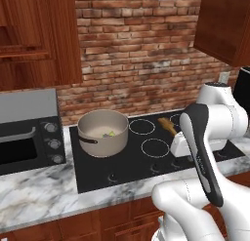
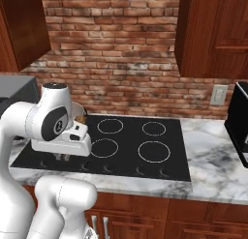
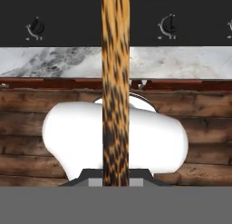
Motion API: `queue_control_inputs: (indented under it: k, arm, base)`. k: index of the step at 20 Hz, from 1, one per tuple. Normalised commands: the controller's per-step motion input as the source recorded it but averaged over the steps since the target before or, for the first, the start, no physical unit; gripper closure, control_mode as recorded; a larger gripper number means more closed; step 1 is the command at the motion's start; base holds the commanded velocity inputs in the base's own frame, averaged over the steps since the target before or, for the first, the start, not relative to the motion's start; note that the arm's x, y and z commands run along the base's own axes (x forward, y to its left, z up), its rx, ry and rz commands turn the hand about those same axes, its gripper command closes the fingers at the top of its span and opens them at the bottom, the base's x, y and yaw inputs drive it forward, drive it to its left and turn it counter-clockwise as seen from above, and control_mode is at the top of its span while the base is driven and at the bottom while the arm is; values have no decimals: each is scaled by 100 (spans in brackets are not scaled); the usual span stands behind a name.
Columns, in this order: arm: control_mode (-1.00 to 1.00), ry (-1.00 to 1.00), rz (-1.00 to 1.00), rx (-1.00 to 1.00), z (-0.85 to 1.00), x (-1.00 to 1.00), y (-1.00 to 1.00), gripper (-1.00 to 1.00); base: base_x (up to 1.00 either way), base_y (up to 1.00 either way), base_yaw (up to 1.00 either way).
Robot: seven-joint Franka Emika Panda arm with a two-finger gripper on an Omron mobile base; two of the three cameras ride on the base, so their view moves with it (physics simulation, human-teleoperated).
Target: Put the eggplant and lemon wedge in the pot. Retrieve the spatula and lightly stir the vegetables in the pot.
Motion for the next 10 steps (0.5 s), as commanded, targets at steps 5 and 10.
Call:
queue_control_inputs:
  k: [5,10]
  arm:
    - [-100,1,1,-2,3,4,0,100]
    - [-100,7,5,-11,18,18,0,100]
  base:
    - [0,0,0]
    - [0,0,0]
